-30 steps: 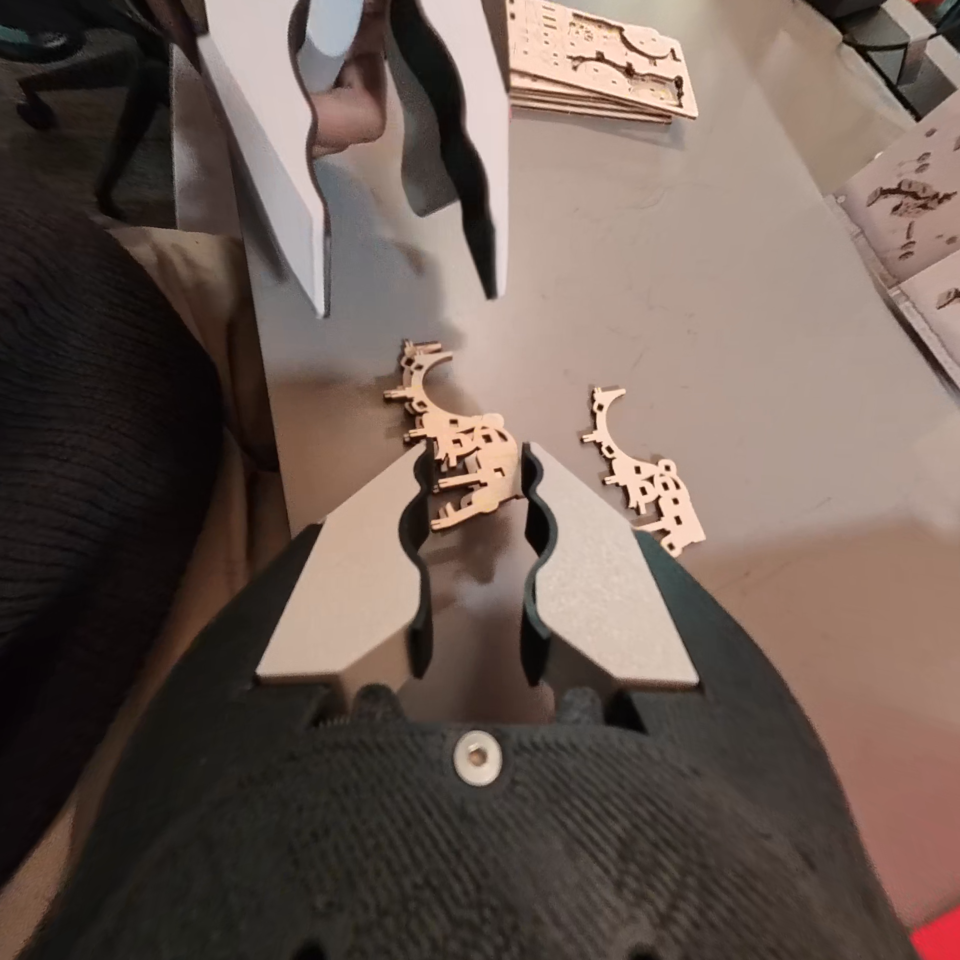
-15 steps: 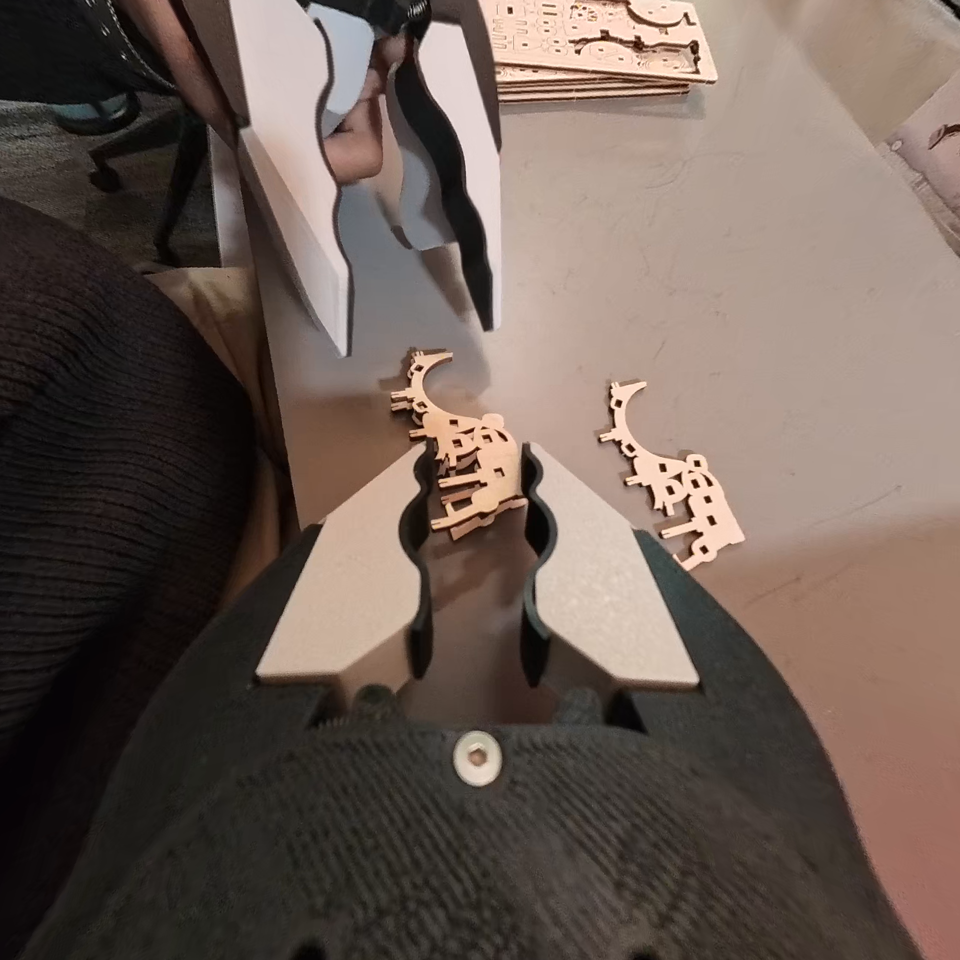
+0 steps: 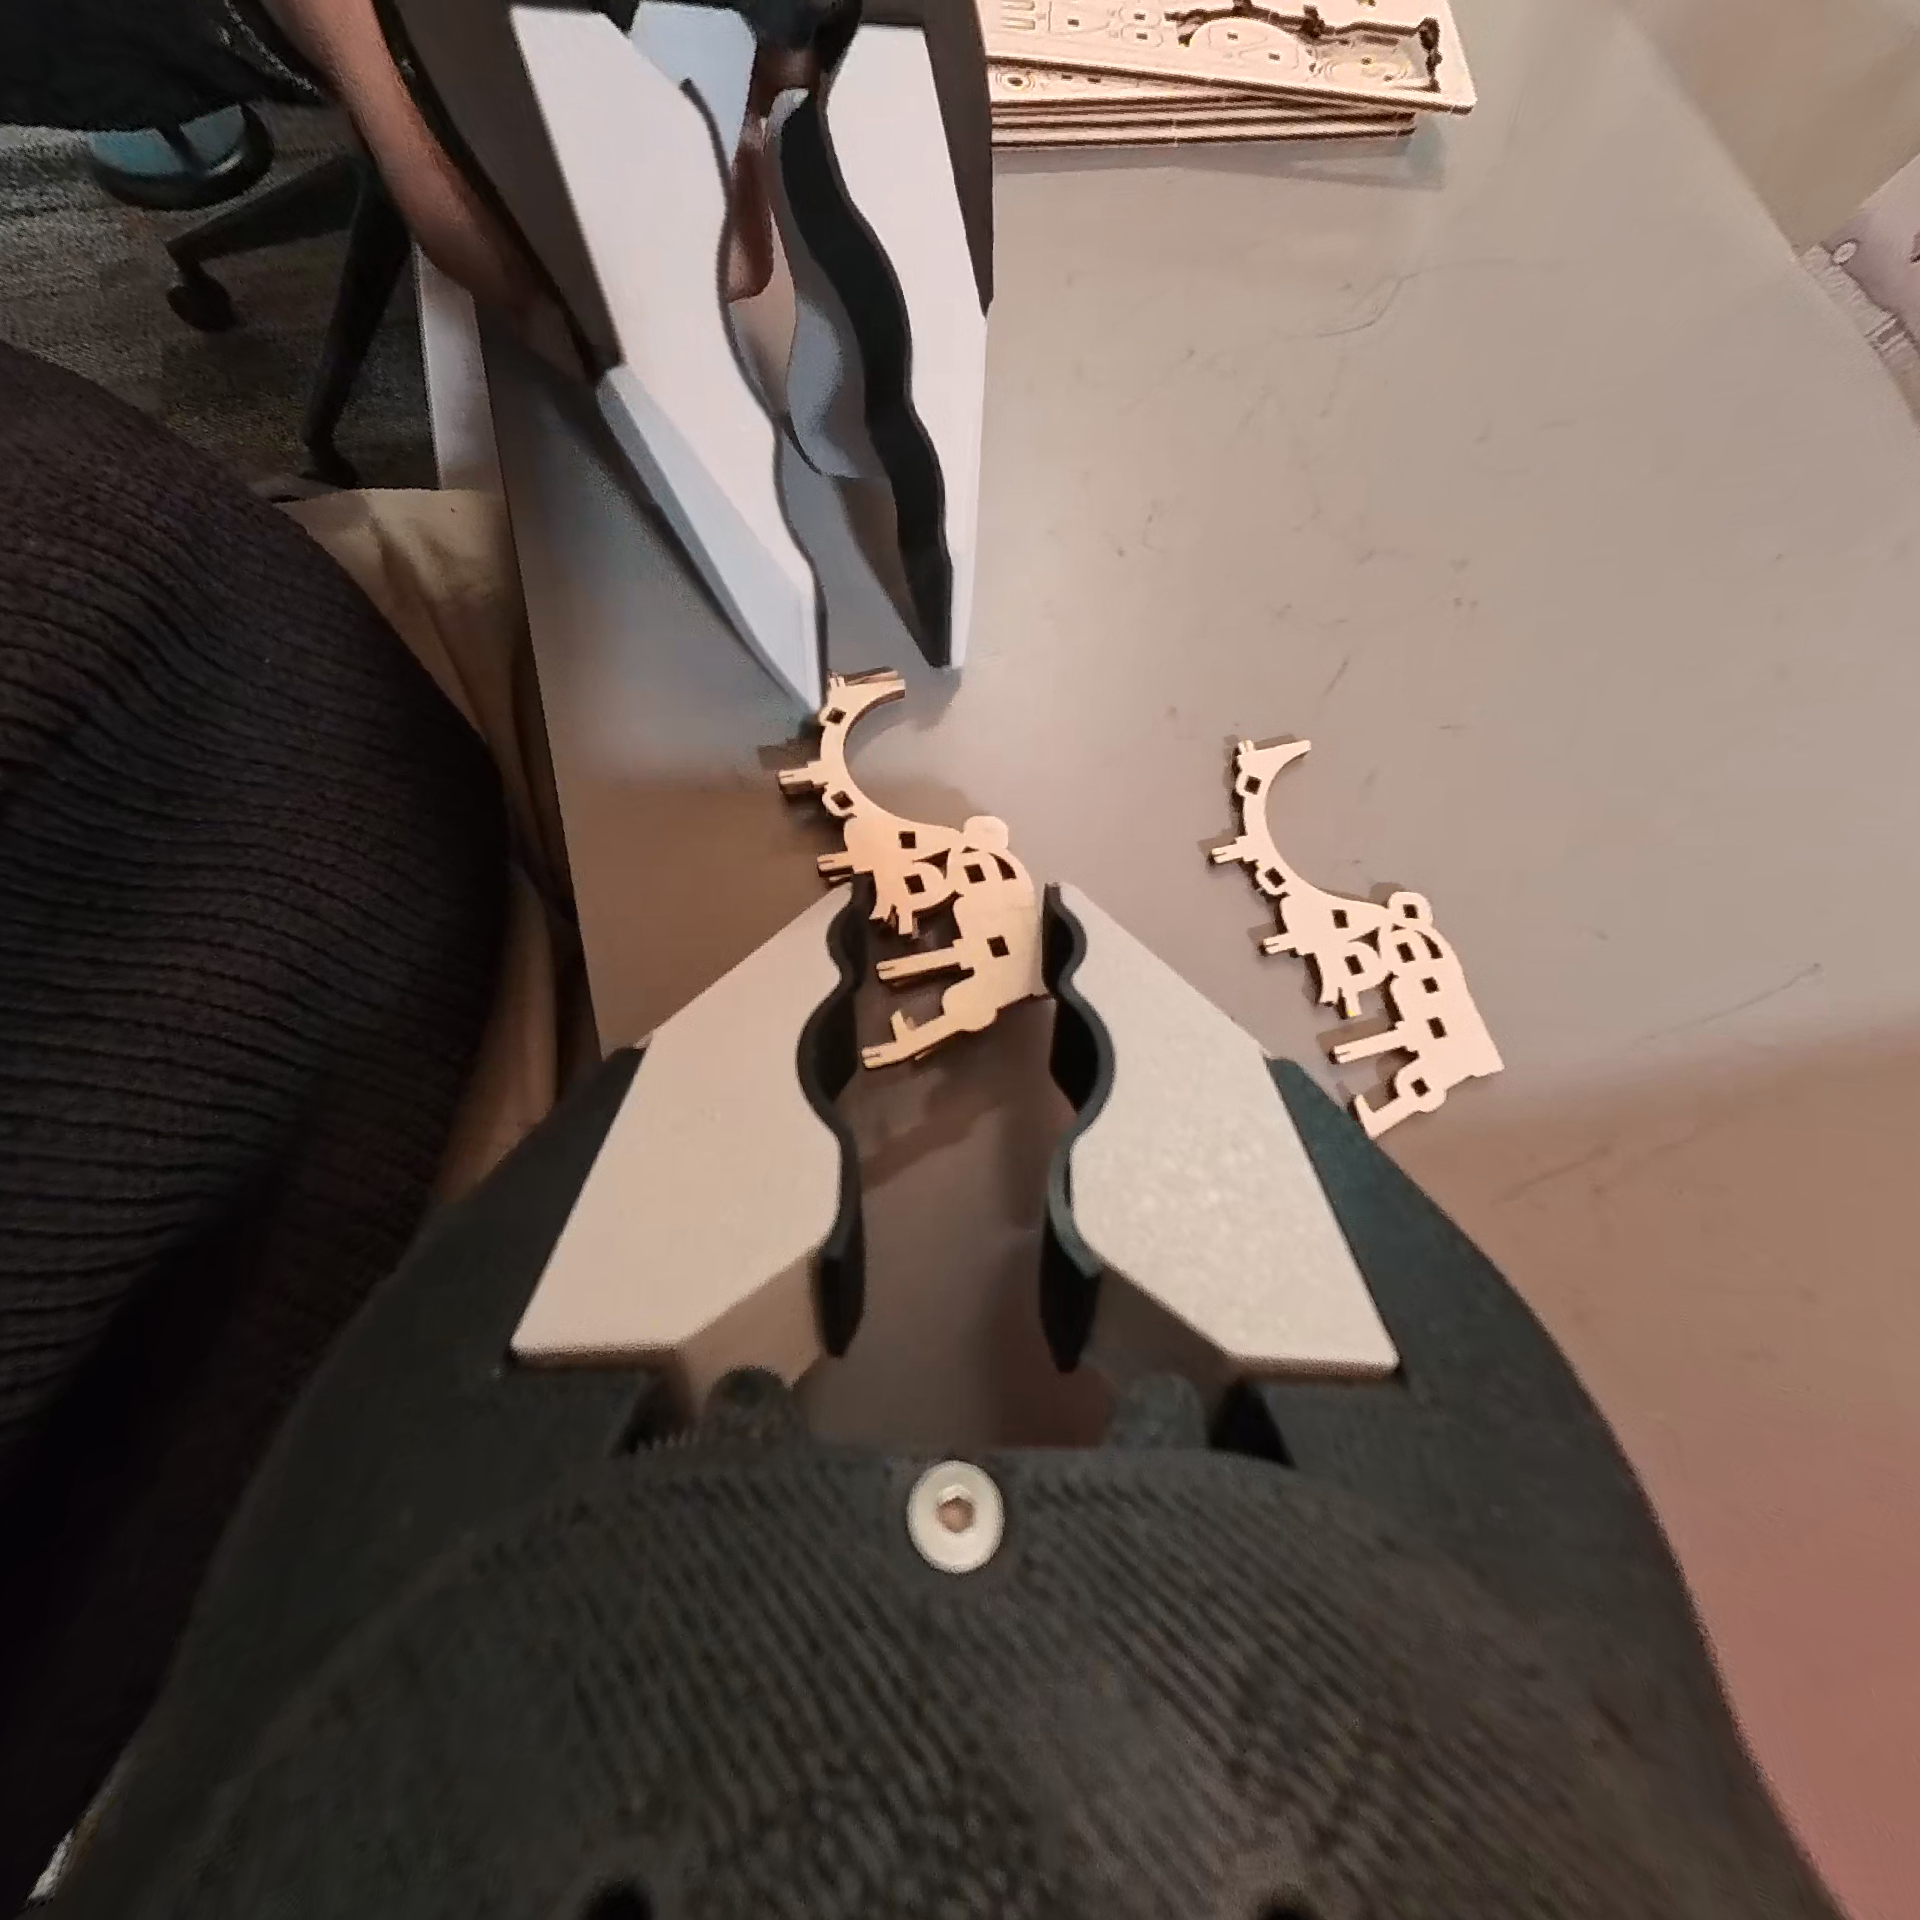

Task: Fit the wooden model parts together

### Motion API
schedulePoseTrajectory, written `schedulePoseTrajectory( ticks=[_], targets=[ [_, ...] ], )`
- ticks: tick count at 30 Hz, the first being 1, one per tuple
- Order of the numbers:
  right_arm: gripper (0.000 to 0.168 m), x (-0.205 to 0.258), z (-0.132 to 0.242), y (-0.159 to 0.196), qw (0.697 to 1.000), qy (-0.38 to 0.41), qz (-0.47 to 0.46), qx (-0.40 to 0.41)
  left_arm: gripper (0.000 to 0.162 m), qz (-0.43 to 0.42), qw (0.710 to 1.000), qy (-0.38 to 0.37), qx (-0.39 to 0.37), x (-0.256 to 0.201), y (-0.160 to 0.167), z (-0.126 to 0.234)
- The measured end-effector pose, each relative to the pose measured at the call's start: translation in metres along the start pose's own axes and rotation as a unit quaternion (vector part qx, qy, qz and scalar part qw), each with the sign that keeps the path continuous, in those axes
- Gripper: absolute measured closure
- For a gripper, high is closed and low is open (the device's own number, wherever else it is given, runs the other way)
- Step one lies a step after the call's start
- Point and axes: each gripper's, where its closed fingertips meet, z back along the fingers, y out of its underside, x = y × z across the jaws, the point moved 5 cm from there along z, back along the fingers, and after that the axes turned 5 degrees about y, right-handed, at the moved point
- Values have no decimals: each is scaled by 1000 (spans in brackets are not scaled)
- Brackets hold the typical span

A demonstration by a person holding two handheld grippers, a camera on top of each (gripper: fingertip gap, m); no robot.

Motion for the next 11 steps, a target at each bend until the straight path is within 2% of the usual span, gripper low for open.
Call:
schedulePoseTrajectory(
  ticks=[11],
  targets=[
    [136,1,0,1,1000,-5,2,3,146,-21,999,24,14,0,6,5]
  ],
)
